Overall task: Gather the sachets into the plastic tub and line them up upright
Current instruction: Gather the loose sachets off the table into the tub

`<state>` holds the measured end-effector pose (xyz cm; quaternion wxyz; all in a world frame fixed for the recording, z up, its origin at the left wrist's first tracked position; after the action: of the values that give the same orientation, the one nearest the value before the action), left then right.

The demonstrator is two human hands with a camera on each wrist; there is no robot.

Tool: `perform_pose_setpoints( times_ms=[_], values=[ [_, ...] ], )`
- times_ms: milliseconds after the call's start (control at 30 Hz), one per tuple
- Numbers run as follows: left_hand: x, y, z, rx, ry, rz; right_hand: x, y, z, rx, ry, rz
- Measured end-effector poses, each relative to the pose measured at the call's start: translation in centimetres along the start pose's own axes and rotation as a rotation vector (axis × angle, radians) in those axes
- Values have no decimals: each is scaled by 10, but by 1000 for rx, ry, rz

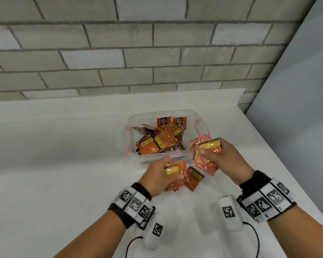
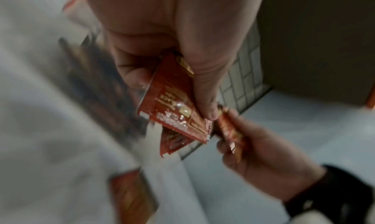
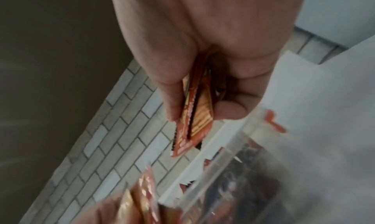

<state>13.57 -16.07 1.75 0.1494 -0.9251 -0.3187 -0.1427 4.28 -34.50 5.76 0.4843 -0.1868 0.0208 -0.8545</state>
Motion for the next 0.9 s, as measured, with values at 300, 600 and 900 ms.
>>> perform_pose_setpoints(
  times_ms=[300, 600, 900],
  values=[
    [106, 49, -14, 79, 404, -436, -83, 87, 56, 27, -402, -6],
    [81, 66, 21, 195, 860, -326, -97, 108, 57, 23, -758, -42],
    [86, 56, 36, 151, 361, -453, -35, 11, -11, 87, -574, 101]
  ],
)
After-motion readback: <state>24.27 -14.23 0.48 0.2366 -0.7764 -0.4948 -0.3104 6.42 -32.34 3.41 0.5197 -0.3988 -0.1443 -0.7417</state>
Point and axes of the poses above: each hand's wrist, its own y-axis towards the middle knuckle, its own x-axis out of the back of the hand, z = x × y, the point moved 2 cm from there along y, towards the middle knuckle, and after that the axes turned 3 degrees about -x, right-handed, at the moved point
